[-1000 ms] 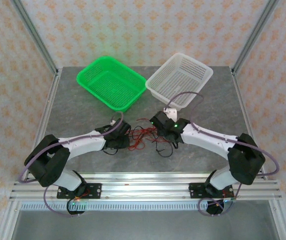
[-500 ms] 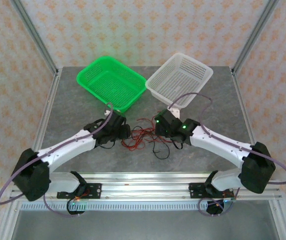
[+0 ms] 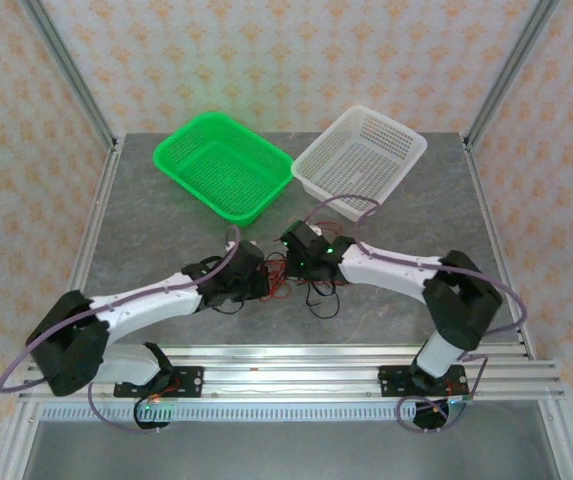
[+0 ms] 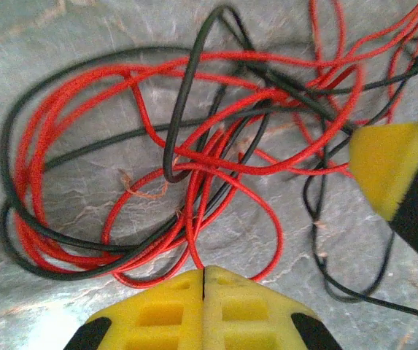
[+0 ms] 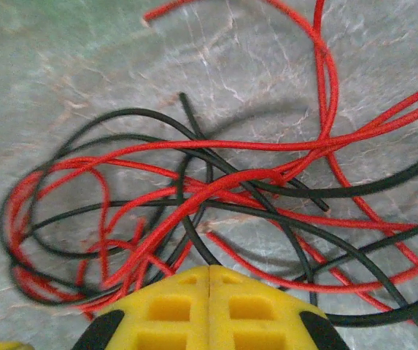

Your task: Untangle the cables

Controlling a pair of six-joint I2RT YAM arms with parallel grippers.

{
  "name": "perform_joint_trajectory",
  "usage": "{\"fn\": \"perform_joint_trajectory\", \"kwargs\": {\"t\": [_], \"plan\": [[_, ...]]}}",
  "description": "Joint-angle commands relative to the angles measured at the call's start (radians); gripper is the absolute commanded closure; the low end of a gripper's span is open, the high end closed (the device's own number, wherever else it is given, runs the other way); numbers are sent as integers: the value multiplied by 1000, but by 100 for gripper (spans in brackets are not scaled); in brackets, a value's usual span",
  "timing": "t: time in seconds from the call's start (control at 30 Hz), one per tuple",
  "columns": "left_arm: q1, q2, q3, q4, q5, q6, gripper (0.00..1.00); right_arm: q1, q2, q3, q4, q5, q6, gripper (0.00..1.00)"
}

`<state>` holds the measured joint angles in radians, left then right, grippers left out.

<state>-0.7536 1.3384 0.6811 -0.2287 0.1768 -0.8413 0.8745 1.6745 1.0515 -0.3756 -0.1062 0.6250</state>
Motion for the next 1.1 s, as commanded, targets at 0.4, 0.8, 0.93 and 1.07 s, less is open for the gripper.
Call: {"fn": "perform_joint_trajectory", "kwargs": {"t": [0.4,0.8,0.93,1.07], "plan": [[6,213,-79,-28,-275,-45,100,-31,193,97,-80,264,7,100],[88,200,-81,-203,-417,-5,100,-149,69,-132,-129,400,9,100],[103,121,-52,-299,-446,28,100,-227,-10,-207,-123,419,-6,100],[105,41,-43,-330,-426,34,100,-289,-81,-247,-124,423,-25,100]]}}
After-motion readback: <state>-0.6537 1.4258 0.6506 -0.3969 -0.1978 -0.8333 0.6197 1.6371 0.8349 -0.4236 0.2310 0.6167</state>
